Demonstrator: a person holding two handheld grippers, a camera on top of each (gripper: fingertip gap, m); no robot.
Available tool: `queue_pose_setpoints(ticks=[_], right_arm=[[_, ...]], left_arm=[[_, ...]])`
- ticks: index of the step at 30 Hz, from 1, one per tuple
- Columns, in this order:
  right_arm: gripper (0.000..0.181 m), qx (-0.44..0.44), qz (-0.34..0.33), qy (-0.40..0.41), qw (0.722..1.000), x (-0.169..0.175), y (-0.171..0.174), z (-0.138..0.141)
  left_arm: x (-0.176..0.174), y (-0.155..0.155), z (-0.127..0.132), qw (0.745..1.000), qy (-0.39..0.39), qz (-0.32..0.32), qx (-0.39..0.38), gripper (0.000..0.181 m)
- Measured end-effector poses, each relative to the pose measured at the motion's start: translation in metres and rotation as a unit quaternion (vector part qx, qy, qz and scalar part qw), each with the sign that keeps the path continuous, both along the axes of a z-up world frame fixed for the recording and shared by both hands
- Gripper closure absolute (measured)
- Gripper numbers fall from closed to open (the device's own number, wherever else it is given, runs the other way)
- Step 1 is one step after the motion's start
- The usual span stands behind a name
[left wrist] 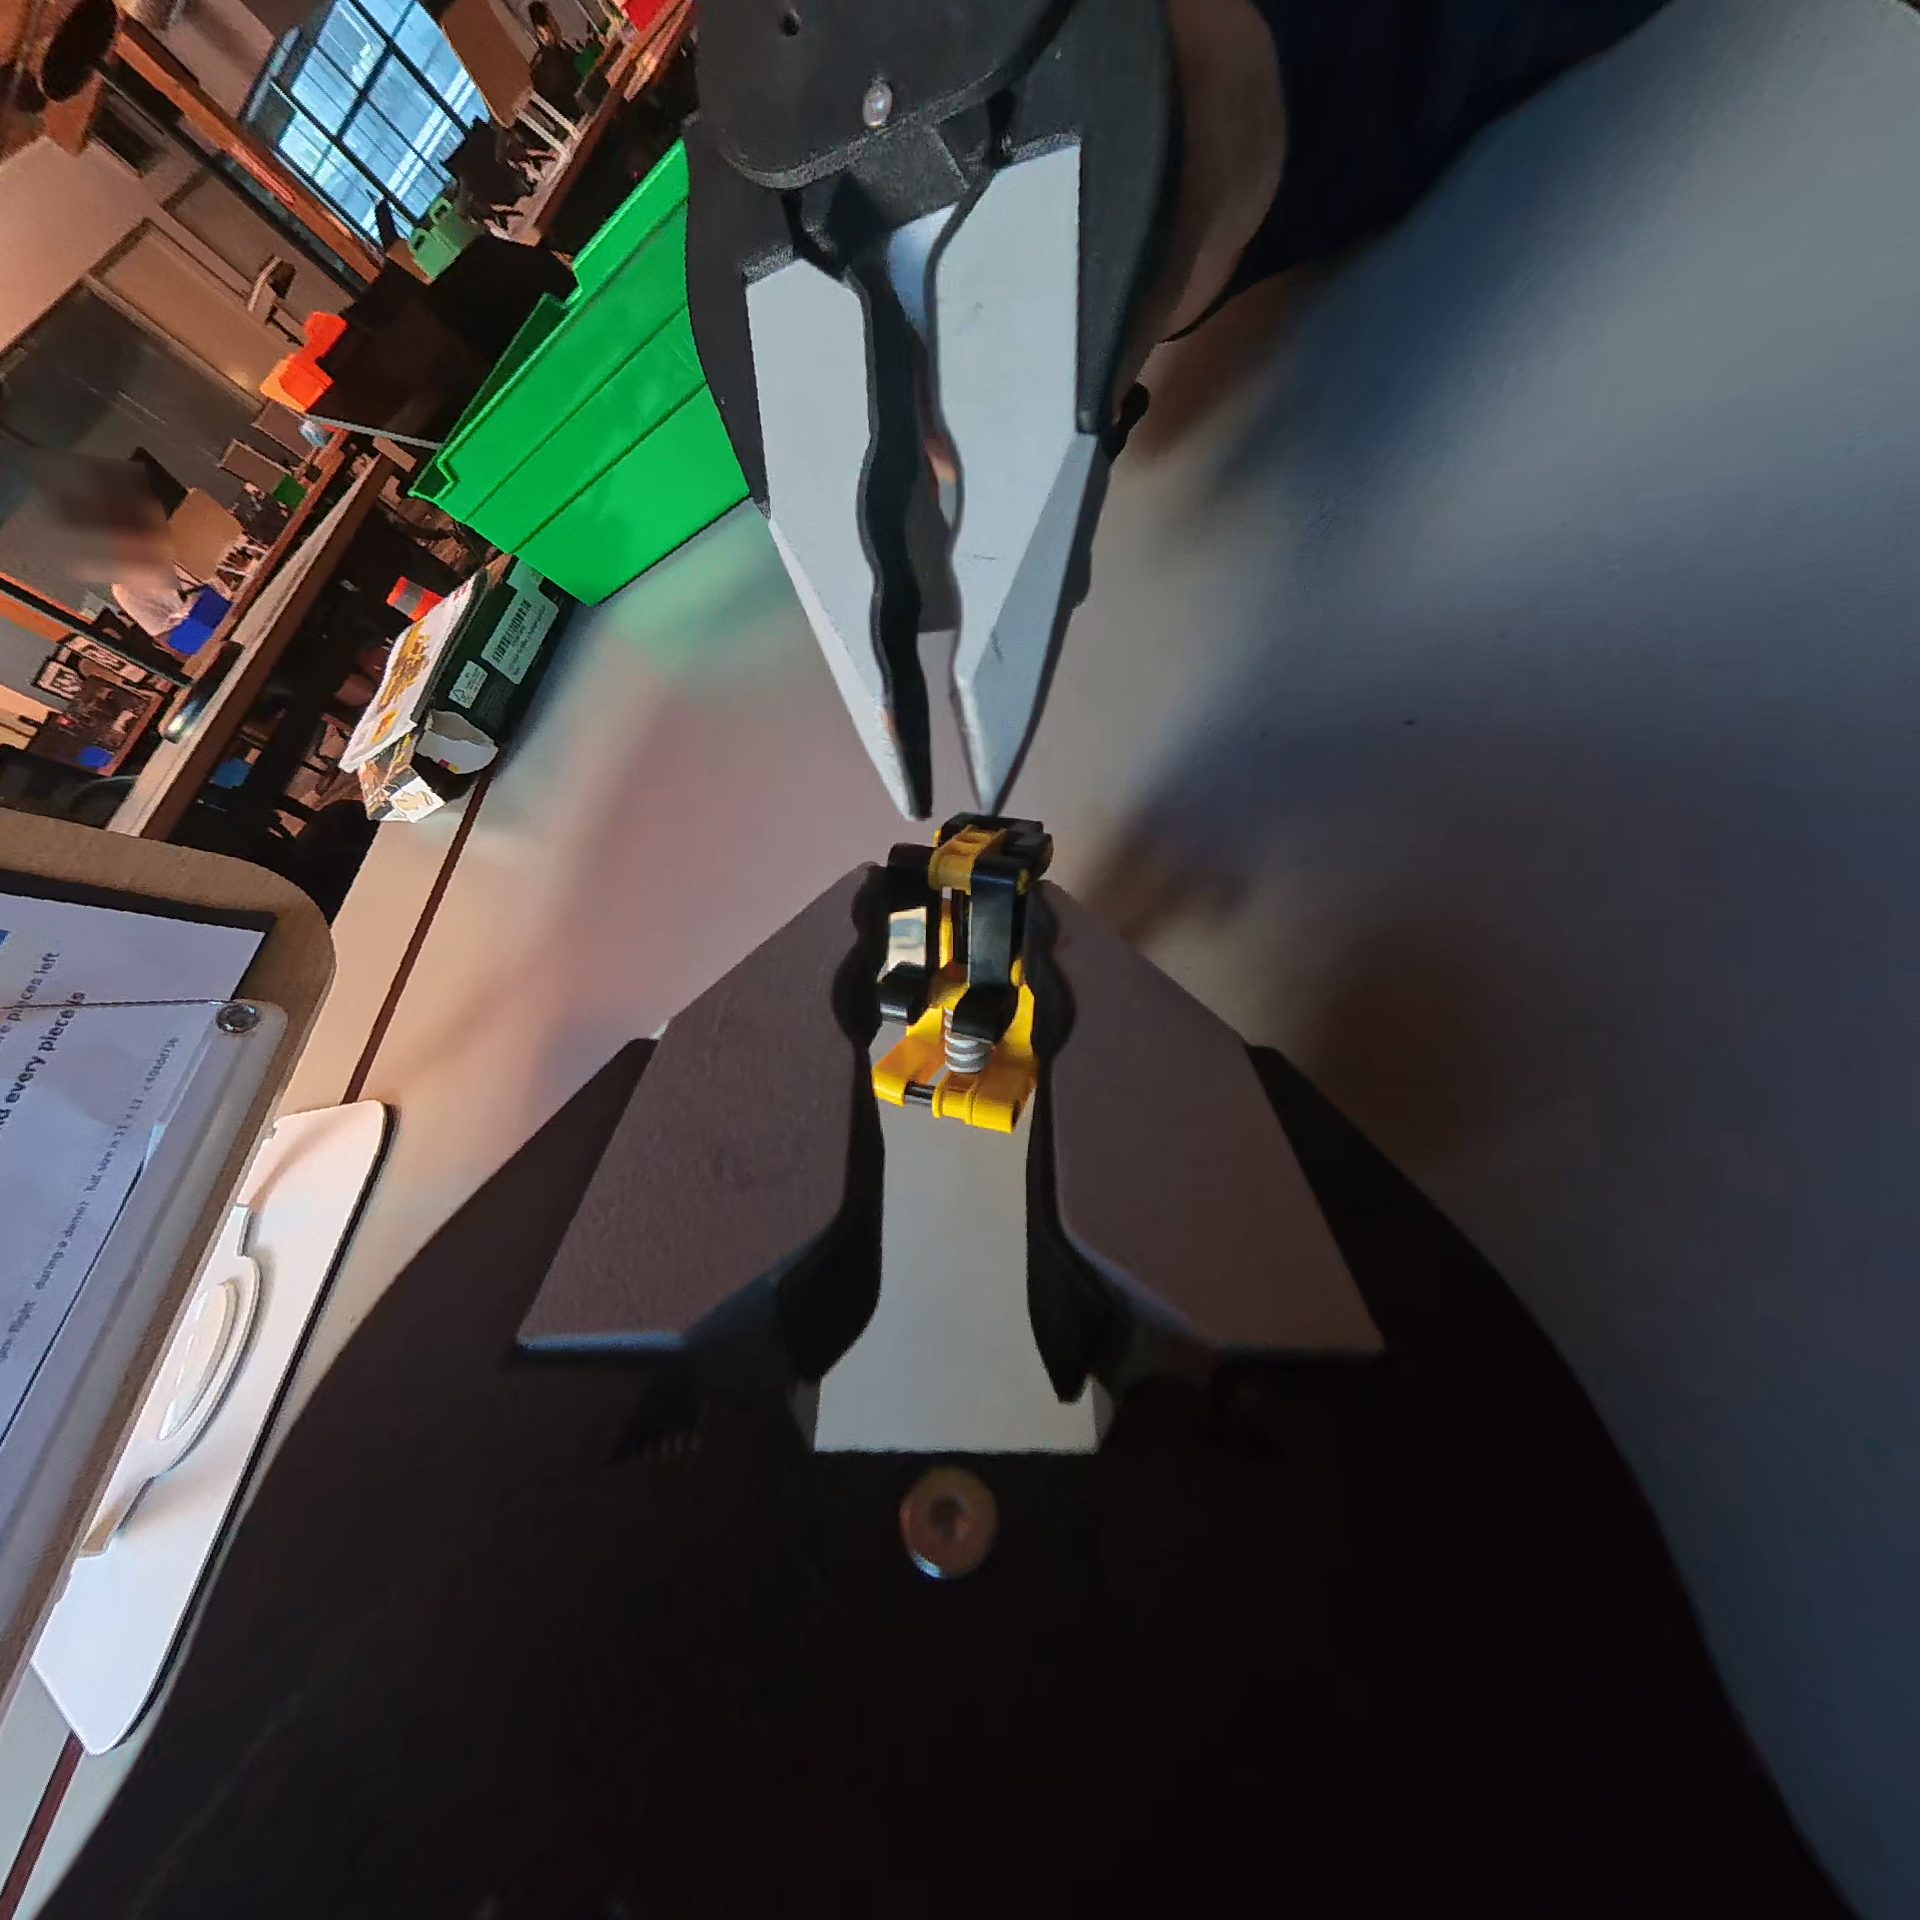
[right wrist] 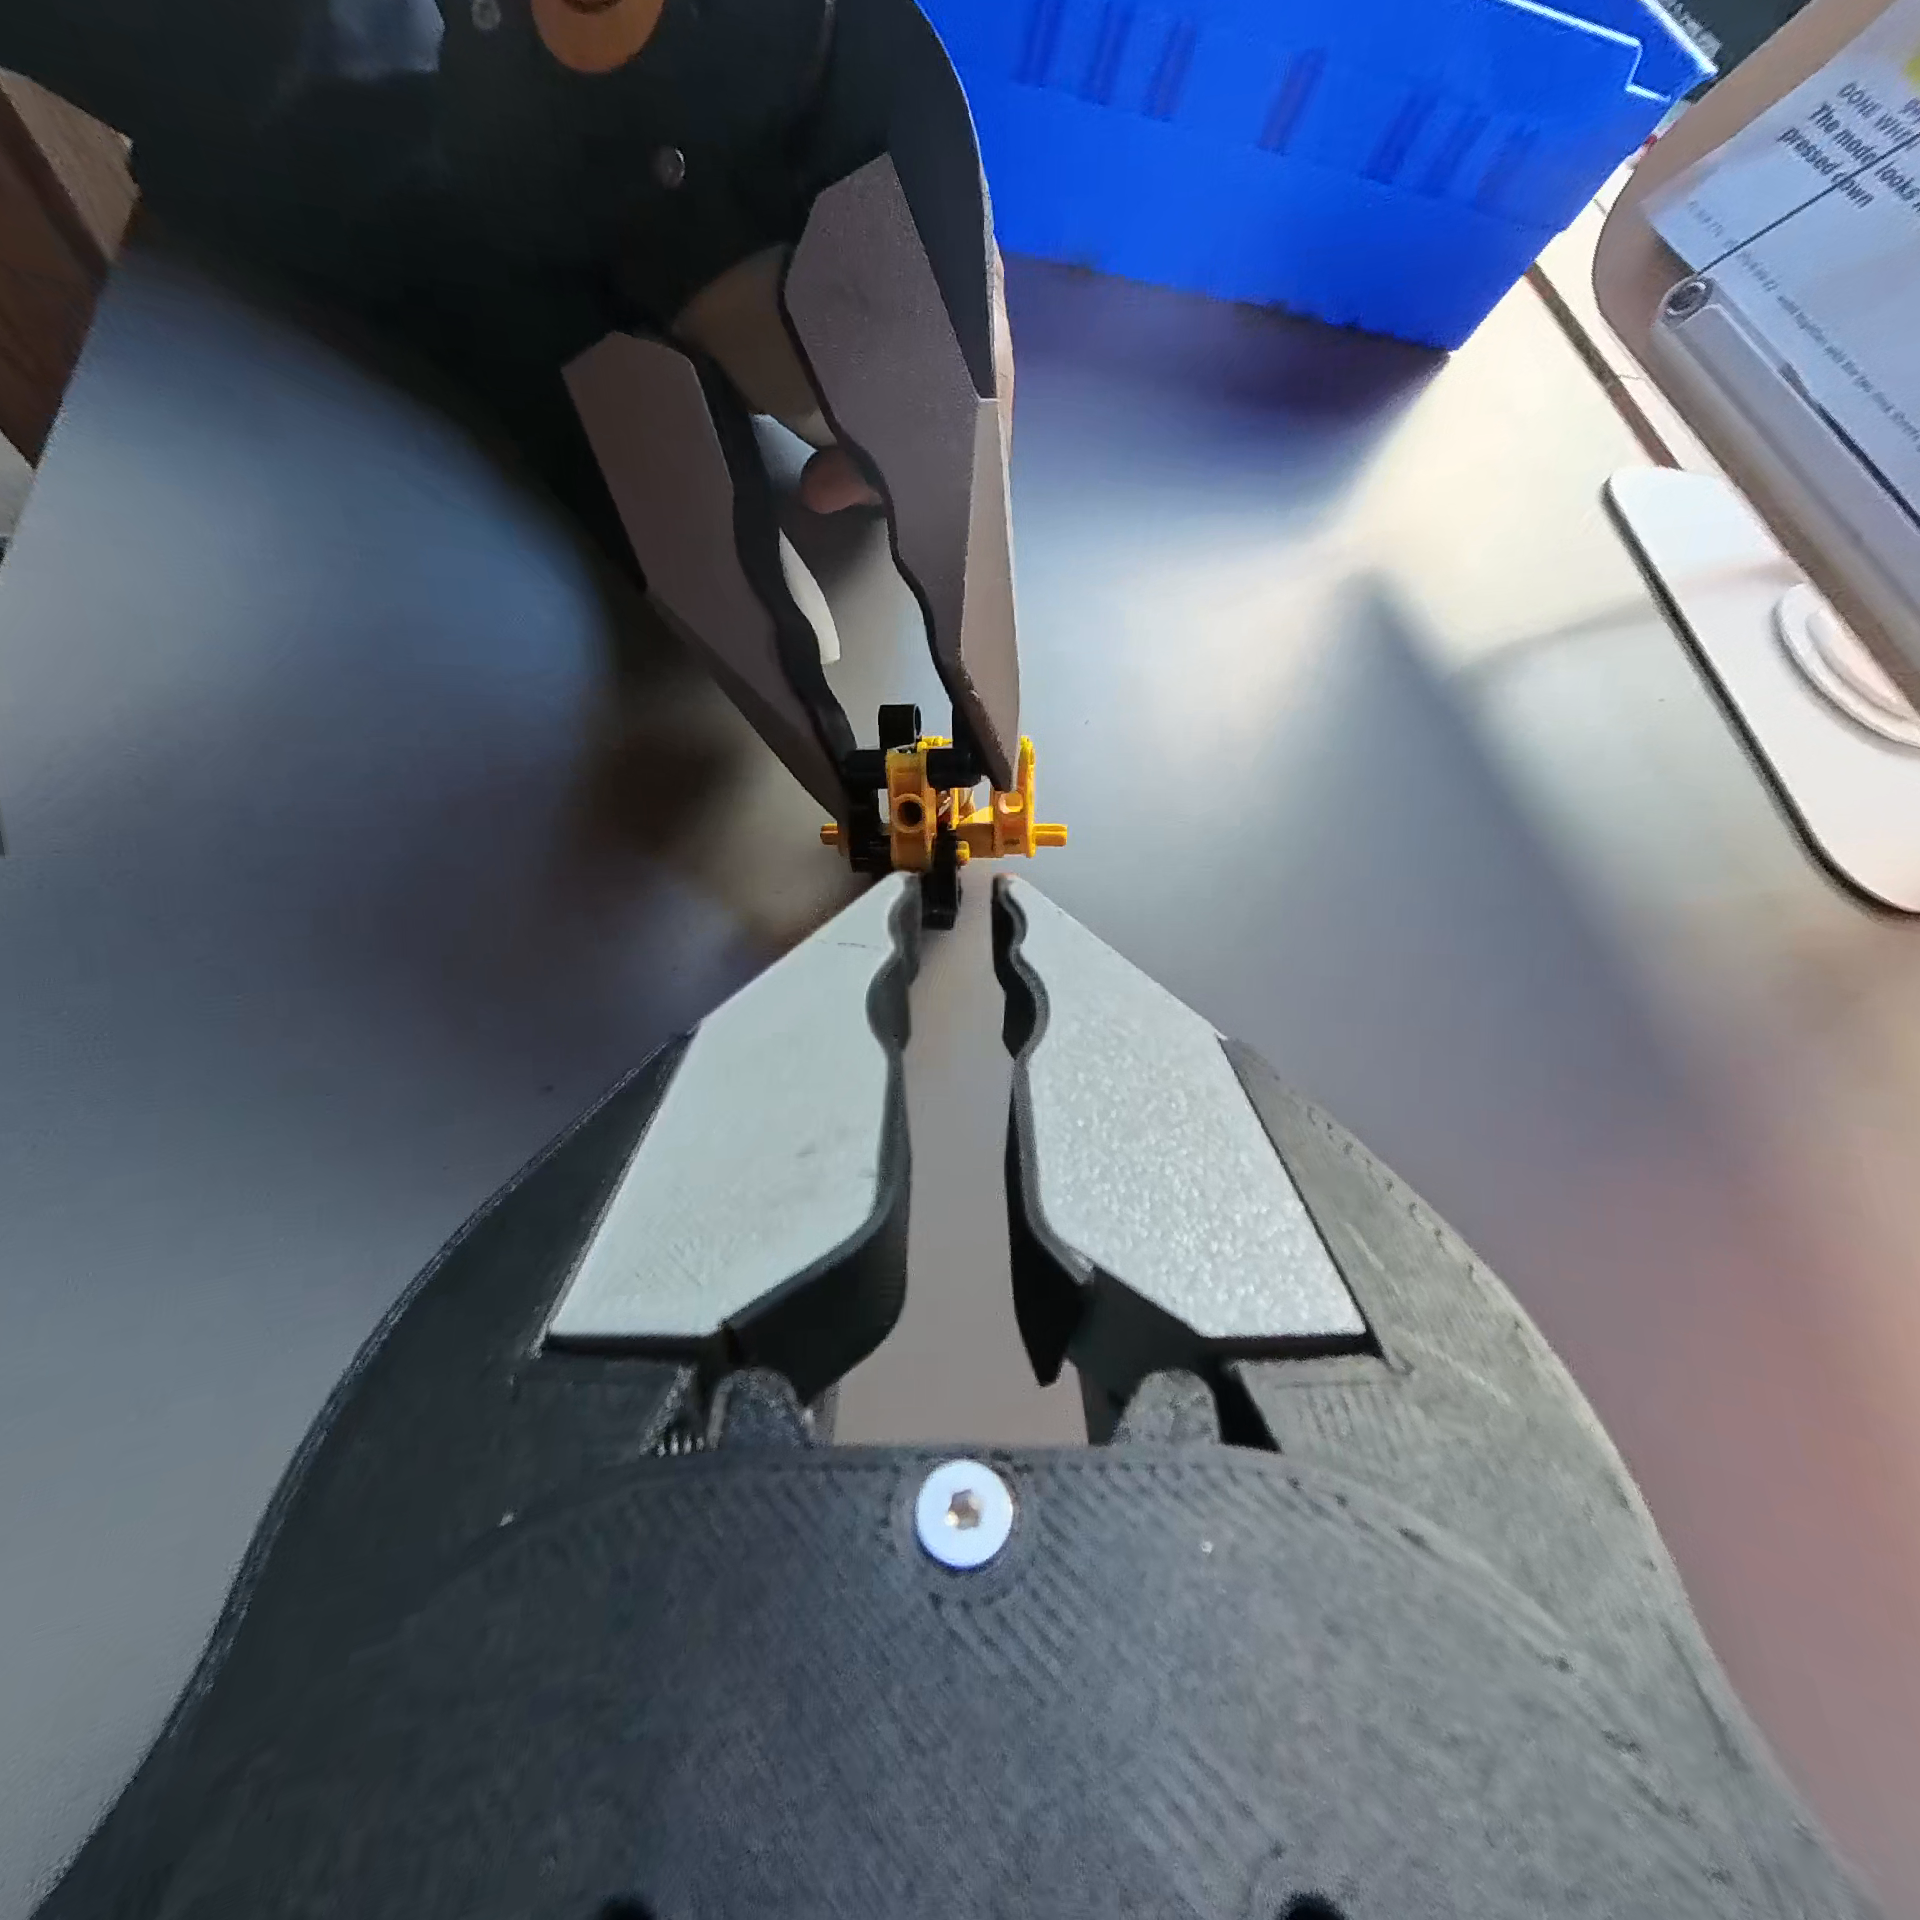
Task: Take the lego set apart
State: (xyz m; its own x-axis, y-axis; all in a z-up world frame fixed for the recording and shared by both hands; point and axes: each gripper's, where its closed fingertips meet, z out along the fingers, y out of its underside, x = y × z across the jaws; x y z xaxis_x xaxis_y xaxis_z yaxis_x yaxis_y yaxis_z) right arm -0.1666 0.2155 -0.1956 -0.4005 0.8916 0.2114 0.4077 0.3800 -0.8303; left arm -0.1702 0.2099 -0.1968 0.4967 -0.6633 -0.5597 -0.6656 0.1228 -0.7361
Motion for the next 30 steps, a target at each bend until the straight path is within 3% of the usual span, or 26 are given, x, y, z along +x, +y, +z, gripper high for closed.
queue_pose_setpoints(ticks=[6,11,18,22,27,30], right_arm=[[0.181,-0.002,-0.002,0.003,1.0,-0.001,0.002,0.001],[0.171,-0.008,0.007,-0.005,1.0,0.0,-0.002,-0.002],[0.178,0.008,0.028,-0.007,1.0,0.002,-0.008,-0.006],[0.179,-0.025,0.02,-0.022,0.999,-0.002,-0.007,-0.013],[0.18,0.08,-0.022,0.006,0.997,-0.012,-0.001,-0.016],[0.181,0.082,-0.05,0.013,0.995,-0.018,0.005,-0.013]], left_arm=[[0.001,-0.001,0.0,1.0,0.004,-0.003,0.003,0.158],[0.003,-0.001,0.0,1.0,0.006,-0.008,0.005,0.158],[0.004,-0.004,-0.002,1.0,0.011,-0.016,0.002,0.159],[0.003,-0.004,-0.007,1.0,0.021,-0.016,-0.013,0.16],[-0.006,-0.001,-0.01,0.999,0.016,0.003,-0.037,0.159],[-0.012,0.004,-0.008,0.998,-0.001,0.023,-0.053,0.159]])
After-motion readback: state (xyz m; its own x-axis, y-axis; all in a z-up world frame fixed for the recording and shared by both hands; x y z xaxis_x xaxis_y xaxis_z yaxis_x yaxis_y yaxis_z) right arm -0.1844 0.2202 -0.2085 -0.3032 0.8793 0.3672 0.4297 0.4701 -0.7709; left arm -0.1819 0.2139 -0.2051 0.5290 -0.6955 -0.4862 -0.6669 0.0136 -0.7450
